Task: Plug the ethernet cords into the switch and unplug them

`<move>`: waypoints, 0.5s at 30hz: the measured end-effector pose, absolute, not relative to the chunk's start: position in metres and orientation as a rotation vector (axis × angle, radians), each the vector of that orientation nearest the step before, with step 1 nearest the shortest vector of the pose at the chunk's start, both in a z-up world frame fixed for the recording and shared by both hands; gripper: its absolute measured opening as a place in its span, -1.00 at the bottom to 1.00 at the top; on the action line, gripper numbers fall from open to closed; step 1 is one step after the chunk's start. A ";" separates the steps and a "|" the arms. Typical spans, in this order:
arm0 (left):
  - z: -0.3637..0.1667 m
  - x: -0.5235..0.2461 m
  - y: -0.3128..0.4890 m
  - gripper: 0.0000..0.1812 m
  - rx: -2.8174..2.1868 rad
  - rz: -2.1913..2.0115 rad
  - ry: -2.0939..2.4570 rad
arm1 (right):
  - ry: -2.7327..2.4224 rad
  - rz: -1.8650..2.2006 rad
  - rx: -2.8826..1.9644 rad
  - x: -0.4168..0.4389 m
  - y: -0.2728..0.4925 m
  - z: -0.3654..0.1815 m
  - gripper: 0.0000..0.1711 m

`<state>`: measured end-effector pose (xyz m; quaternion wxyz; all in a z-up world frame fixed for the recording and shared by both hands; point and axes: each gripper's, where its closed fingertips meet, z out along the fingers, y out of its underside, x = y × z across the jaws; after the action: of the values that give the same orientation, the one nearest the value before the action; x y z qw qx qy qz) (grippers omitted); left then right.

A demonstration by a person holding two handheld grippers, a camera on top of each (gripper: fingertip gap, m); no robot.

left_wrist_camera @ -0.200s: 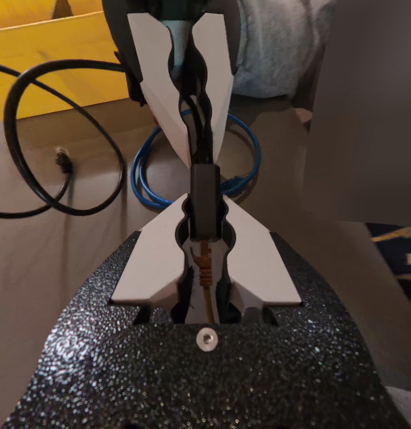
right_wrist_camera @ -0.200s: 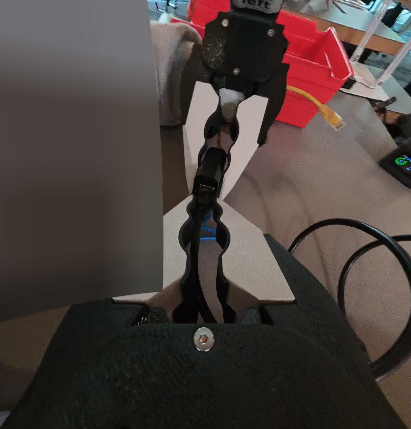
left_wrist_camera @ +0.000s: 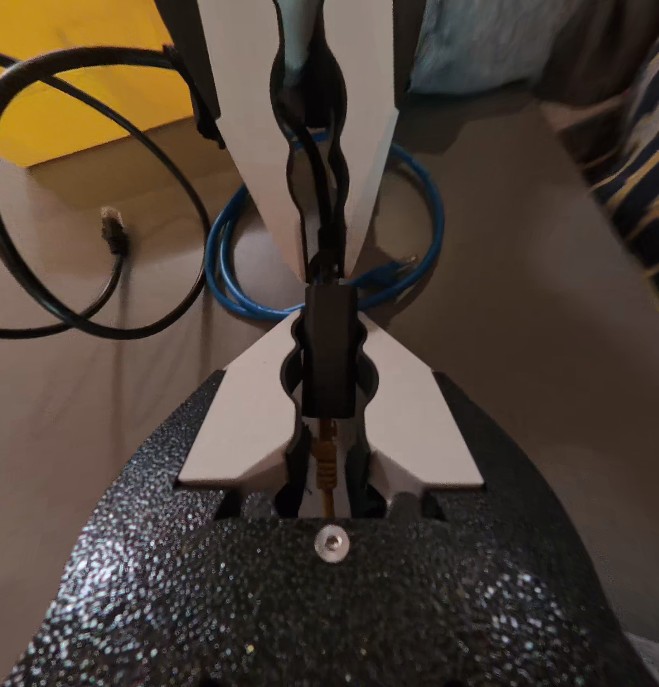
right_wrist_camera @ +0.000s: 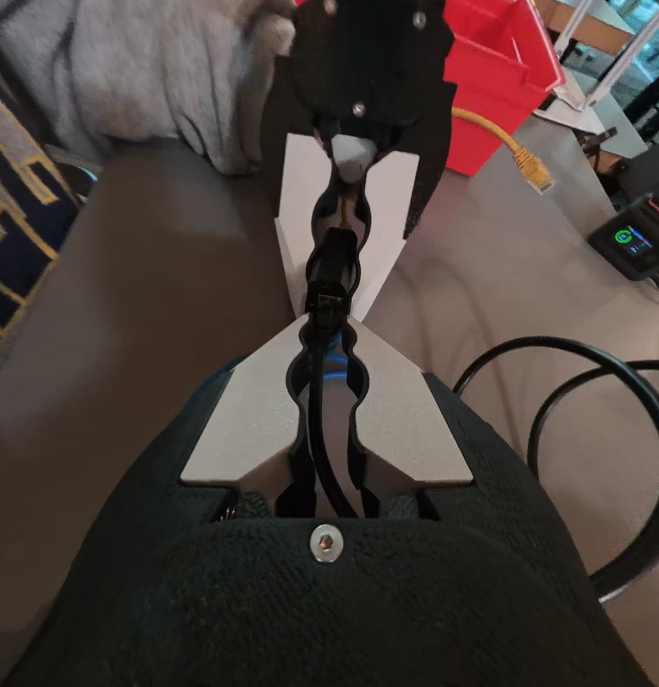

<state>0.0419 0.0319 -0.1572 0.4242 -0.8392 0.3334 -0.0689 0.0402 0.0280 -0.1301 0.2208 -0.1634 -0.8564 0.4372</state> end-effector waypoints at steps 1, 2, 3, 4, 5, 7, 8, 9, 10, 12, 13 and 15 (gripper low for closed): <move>-0.160 0.038 0.032 -0.75 -2.130 -0.141 0.828 | -2.362 1.172 -0.466 0.037 0.029 -0.133 -0.84; -0.163 0.035 0.032 -0.75 -2.152 -0.122 0.828 | -2.348 1.129 -0.474 0.033 0.031 -0.135 -0.79; -0.165 0.033 0.031 -0.76 -2.164 -0.101 0.835 | -2.334 1.080 -0.472 0.030 0.032 -0.136 -0.73; -0.166 0.032 0.031 -0.76 -2.177 -0.081 0.839 | -2.325 1.037 -0.459 0.028 0.033 -0.137 -0.71; -0.167 0.030 0.031 -0.76 -2.187 -0.061 0.845 | -2.316 0.999 -0.445 0.027 0.033 -0.138 -0.70; -0.168 0.029 0.031 -0.76 -2.199 -0.026 0.856 | -2.315 0.953 -0.417 0.027 0.031 -0.140 -0.75; -0.168 0.028 0.031 -0.76 -2.202 -0.016 0.856 | -2.319 0.944 -0.405 0.027 0.029 -0.141 -0.77; -0.168 0.027 0.031 -0.75 -2.201 -0.010 0.853 | -2.316 0.936 -0.394 0.027 0.028 -0.141 -0.80; -0.167 0.026 0.031 -0.75 -2.202 -0.005 0.850 | -2.308 0.926 -0.386 0.026 0.028 -0.141 -0.83; -0.166 0.025 0.030 -0.76 -2.196 -0.002 0.849 | -2.297 0.932 -0.401 0.025 0.027 -0.139 -0.85; -0.165 0.024 0.030 -0.76 -2.194 -0.003 0.847 | -2.297 0.948 -0.419 0.025 0.026 -0.138 -0.85; -0.162 0.028 0.027 -0.76 -2.184 -0.036 0.860 | -2.319 1.002 -0.438 0.030 0.022 -0.134 -0.86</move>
<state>0.0281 0.0267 -0.1616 0.3870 -0.8579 0.3378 -0.0142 0.0296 0.0215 -0.1343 0.2849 -0.1639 -0.8669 0.3747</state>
